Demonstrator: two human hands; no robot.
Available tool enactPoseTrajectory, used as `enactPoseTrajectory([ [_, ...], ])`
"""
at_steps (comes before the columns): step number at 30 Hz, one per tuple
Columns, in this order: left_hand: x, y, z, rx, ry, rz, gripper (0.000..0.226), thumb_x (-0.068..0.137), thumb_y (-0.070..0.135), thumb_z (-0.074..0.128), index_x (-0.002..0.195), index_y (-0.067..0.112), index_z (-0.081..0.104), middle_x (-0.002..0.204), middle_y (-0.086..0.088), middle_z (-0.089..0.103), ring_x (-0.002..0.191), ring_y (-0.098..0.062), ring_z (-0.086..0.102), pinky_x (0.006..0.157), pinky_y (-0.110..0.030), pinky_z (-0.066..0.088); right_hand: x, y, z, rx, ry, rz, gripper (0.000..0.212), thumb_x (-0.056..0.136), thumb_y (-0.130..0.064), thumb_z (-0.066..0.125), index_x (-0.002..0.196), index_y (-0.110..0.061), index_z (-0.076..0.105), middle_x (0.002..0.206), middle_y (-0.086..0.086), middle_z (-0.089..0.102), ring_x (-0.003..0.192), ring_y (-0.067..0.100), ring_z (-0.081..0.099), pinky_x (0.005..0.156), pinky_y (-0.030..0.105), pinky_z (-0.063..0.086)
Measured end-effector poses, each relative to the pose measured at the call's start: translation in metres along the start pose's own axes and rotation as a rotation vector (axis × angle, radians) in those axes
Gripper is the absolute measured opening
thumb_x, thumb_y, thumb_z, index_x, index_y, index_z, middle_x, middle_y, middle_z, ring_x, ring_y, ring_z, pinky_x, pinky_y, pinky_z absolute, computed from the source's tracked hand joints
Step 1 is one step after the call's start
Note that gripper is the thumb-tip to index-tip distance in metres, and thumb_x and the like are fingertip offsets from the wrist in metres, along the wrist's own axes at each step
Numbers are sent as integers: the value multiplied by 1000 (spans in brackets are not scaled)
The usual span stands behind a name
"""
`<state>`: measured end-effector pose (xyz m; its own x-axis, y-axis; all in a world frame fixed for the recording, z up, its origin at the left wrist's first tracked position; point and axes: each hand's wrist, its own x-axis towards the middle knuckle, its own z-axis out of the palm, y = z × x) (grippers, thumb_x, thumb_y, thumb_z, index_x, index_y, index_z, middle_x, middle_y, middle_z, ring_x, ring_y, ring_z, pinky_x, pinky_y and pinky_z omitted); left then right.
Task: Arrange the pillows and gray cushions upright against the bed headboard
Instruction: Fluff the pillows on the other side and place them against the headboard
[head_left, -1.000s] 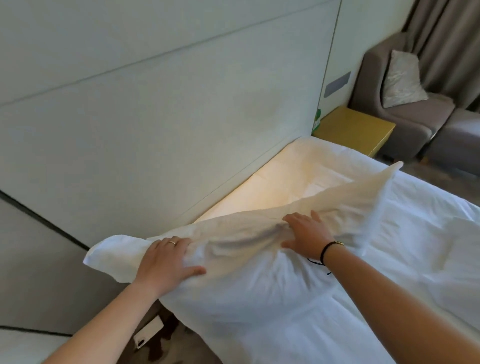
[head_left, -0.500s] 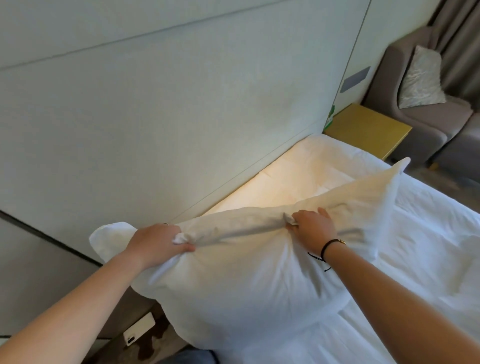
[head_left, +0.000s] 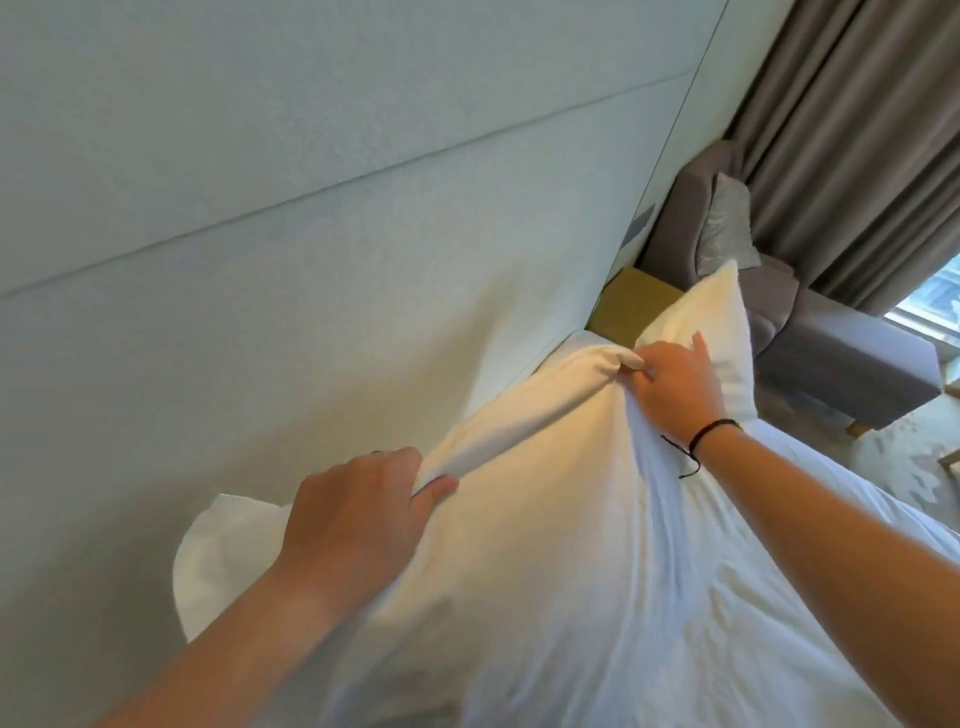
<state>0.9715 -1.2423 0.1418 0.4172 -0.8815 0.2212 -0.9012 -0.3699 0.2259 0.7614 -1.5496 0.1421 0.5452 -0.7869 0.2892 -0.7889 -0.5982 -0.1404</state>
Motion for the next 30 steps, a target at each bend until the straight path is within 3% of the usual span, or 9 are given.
enactPoseTrajectory([
  [2,28,-6,1,0,113,26,51,88,70,25,60,27,28,51,7,40,47,-22,42,45,-27,24,42,-15,-1,93,77,69,17,89,-35,55,79,-25,65,92,4,65,97,30,57,104,57,24],
  [3,42,-8,7,-2,97,15,51,87,71,26,61,28,30,54,6,43,48,-23,44,46,-28,24,57,-23,3,159,80,137,14,89,-35,56,96,-26,65,114,7,61,113,31,51,103,59,25],
  [5,67,-12,35,-10,-57,-38,47,90,71,32,75,28,46,73,3,60,66,-26,59,53,-31,32,62,-48,23,395,-32,335,51,90,-41,61,137,-27,45,154,8,30,139,25,30,111,56,23],
  [8,71,-26,91,-88,-395,-140,51,89,69,45,122,30,50,119,-2,65,108,-28,63,79,-38,48,8,-95,88,650,-393,522,88,88,-51,62,154,-19,12,162,8,7,147,25,12,118,45,16],
  [11,44,-42,133,-179,-557,-246,88,74,87,41,144,32,33,134,1,60,119,-25,60,91,-40,50,-73,-123,145,496,-597,617,97,82,-72,51,154,-31,1,162,8,-5,148,31,4,116,52,15],
  [16,21,-38,152,-213,-620,-239,90,64,96,26,117,30,57,112,7,67,101,-20,65,69,-34,44,-102,-120,142,619,-589,592,96,80,-71,53,153,-34,3,163,0,-6,149,19,0,119,44,14],
  [22,22,-37,140,-309,-500,-178,48,84,77,40,88,30,50,97,4,68,91,-21,65,63,-32,42,-110,-124,128,649,-661,541,94,82,-68,54,153,-32,4,163,-2,-3,149,16,4,117,38,13],
  [27,42,-47,119,-311,-425,-113,38,91,62,46,86,25,52,98,-3,68,92,-29,65,65,-32,43,-115,-138,121,704,-613,526,82,90,-61,51,154,-31,9,163,-4,0,147,15,15,113,32,18],
  [30,48,-73,104,-272,-281,-141,40,91,60,49,77,23,45,89,-8,69,85,-35,66,59,-31,38,-103,-148,112,733,-593,500,71,92,-64,41,152,-35,17,162,-6,12,146,14,19,113,33,19],
])
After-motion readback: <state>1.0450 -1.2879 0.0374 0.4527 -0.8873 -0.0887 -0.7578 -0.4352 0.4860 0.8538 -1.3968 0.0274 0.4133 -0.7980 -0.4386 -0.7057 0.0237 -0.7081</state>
